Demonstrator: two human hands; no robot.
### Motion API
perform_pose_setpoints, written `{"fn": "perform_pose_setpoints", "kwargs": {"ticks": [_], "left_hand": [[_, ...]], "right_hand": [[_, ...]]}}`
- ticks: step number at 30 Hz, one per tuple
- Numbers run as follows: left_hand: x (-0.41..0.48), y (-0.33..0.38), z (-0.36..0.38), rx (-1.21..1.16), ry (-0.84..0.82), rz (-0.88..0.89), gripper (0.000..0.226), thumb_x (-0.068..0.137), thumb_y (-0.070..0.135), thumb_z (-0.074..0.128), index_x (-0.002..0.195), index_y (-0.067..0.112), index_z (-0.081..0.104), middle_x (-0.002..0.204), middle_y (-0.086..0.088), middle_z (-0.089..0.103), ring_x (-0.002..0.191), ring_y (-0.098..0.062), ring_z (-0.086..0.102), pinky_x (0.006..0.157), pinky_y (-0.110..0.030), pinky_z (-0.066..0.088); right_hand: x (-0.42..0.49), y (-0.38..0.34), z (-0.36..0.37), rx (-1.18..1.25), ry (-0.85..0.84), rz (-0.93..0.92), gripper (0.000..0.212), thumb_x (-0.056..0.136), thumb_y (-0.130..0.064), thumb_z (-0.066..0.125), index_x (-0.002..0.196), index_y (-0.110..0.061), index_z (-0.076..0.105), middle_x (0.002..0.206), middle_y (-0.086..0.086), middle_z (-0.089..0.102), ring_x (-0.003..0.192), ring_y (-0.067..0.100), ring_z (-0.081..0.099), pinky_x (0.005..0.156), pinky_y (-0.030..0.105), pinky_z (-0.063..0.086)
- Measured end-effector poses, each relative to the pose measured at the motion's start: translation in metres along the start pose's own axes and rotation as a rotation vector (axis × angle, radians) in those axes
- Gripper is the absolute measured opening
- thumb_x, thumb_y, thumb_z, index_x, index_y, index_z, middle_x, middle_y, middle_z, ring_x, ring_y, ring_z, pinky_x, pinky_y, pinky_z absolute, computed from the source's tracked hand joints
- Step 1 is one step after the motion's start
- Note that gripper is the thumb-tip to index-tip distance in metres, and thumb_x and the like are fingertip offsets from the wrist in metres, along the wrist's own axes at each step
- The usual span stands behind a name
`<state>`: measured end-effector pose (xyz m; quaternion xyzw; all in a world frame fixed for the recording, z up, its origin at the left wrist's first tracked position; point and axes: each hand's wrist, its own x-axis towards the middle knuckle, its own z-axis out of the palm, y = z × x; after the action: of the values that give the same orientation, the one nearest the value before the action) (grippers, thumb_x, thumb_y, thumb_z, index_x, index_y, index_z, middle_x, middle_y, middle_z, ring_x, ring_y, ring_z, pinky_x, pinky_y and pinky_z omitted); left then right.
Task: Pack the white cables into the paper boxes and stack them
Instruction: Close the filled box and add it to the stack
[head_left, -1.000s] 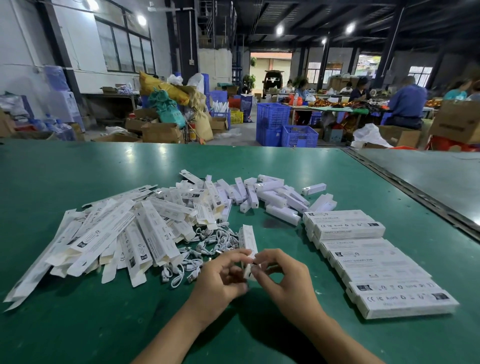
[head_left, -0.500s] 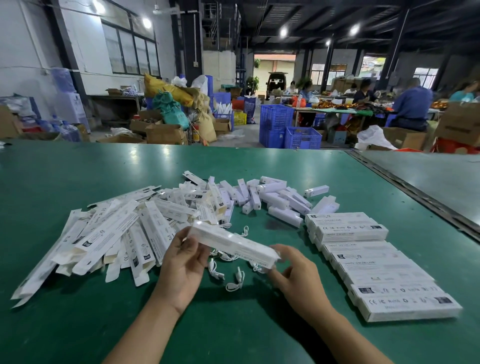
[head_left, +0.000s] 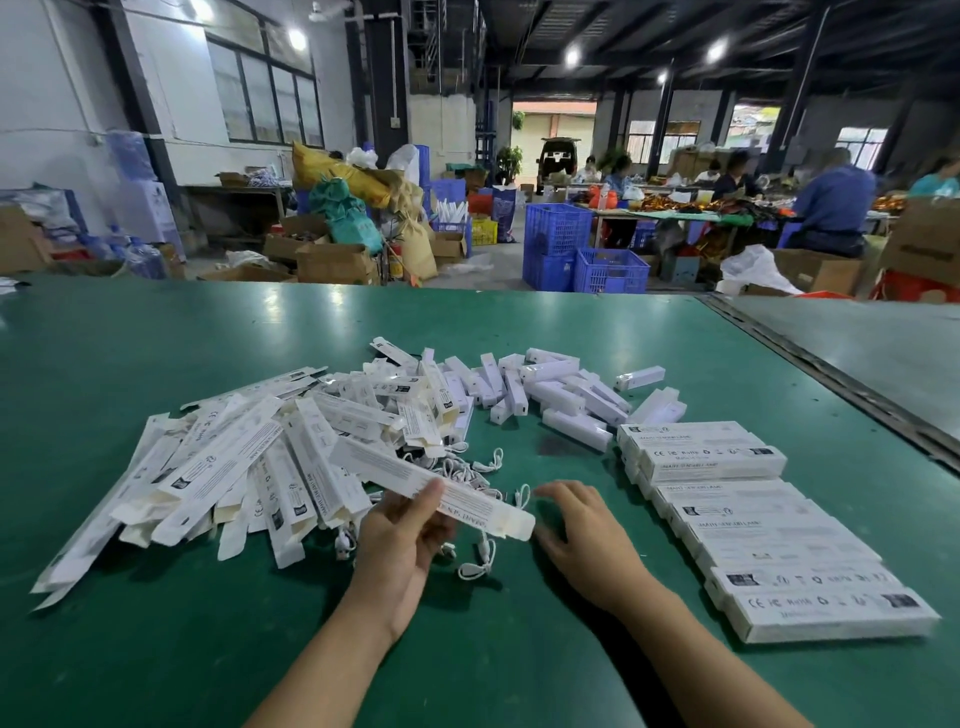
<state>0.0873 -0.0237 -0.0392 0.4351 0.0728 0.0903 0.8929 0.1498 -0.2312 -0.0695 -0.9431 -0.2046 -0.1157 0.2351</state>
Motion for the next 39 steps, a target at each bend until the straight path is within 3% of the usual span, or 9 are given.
{"fn": "perform_pose_setpoints", "kwargs": {"ticks": [7,14,18,20,25,28,31,35,39], "left_hand": [[0.002,-0.002,0.005,0.009,0.098,0.052,0.015,0.072,0.022,0.072,0.078,0.012,0.063,0.062,-0.001,0.067,0.055,-0.009,0.063,0.054,-0.021,0.056],[0.004,-0.004,0.007,-0.004,0.128,0.044,0.016,0.07,0.024,0.073,0.072,0.014,0.06,0.06,-0.002,0.064,0.054,-0.011,0.064,0.053,-0.022,0.056],[0.003,-0.003,0.007,-0.006,0.098,0.032,0.014,0.069,0.025,0.074,0.058,0.018,0.068,0.061,-0.004,0.065,0.055,-0.012,0.065,0.055,-0.022,0.057],[0.003,-0.003,0.007,-0.013,0.098,0.034,0.011,0.068,0.024,0.074,0.064,0.018,0.066,0.063,-0.004,0.064,0.057,-0.013,0.064,0.056,-0.023,0.057],[0.005,-0.003,0.003,-0.042,0.088,0.023,0.017,0.068,0.023,0.074,0.074,0.013,0.062,0.067,-0.006,0.064,0.06,-0.014,0.065,0.057,-0.023,0.057],[0.005,-0.003,0.003,-0.03,0.085,0.022,0.018,0.067,0.024,0.075,0.074,0.013,0.062,0.067,-0.005,0.064,0.061,-0.014,0.065,0.057,-0.023,0.057],[0.006,-0.004,0.004,-0.031,0.081,0.02,0.018,0.068,0.024,0.075,0.075,0.013,0.062,0.068,-0.005,0.065,0.061,-0.014,0.065,0.057,-0.023,0.057],[0.007,-0.003,0.003,-0.043,0.093,0.015,0.022,0.067,0.024,0.075,0.076,0.01,0.061,0.068,-0.007,0.063,0.059,-0.014,0.064,0.057,-0.023,0.057],[0.008,-0.003,0.003,-0.054,0.104,0.012,0.023,0.068,0.024,0.074,0.08,0.009,0.06,0.07,-0.008,0.062,0.06,-0.015,0.064,0.058,-0.023,0.058]], "right_hand": [[0.039,0.015,0.012,-0.166,-0.09,0.153,0.059,0.099,-0.053,0.036,0.147,-0.02,0.031,0.163,0.006,0.008,0.15,0.02,-0.009,0.12,0.044,0.017],[0.067,0.022,0.016,-0.225,-0.19,0.221,0.062,0.096,-0.065,0.023,0.145,-0.027,0.03,0.163,0.012,-0.011,0.147,0.033,-0.023,0.12,0.046,-0.001],[0.078,0.023,0.012,-0.237,-0.211,0.237,0.068,0.096,-0.066,0.022,0.151,-0.027,0.022,0.162,0.017,-0.012,0.147,0.034,-0.02,0.121,0.045,-0.006],[0.081,0.024,0.012,-0.23,-0.208,0.269,0.069,0.096,-0.067,0.023,0.151,-0.026,0.021,0.161,0.019,-0.012,0.149,0.033,-0.014,0.121,0.043,-0.004],[0.084,0.02,0.013,-0.416,0.002,0.16,0.057,0.095,-0.06,0.03,0.14,-0.026,0.038,0.151,0.012,0.031,0.138,0.03,0.027,0.113,0.046,0.023],[0.082,0.022,0.015,-0.406,0.04,0.106,0.05,0.095,-0.051,0.036,0.139,-0.026,0.037,0.151,0.009,0.028,0.14,0.028,0.02,0.115,0.044,0.02],[0.081,0.023,0.016,-0.33,0.013,0.231,0.053,0.095,-0.044,0.037,0.144,-0.024,0.028,0.156,0.013,0.02,0.145,0.031,0.013,0.116,0.046,0.014],[0.078,0.024,0.016,-0.321,0.053,0.28,0.049,0.097,-0.036,0.037,0.142,-0.015,0.032,0.145,0.011,0.038,0.135,0.03,0.03,0.109,0.047,0.025],[0.075,0.024,0.014,-0.352,0.077,0.287,0.041,0.098,-0.036,0.037,0.131,-0.013,0.042,0.134,0.01,0.038,0.125,0.031,0.033,0.102,0.045,0.033]]}}
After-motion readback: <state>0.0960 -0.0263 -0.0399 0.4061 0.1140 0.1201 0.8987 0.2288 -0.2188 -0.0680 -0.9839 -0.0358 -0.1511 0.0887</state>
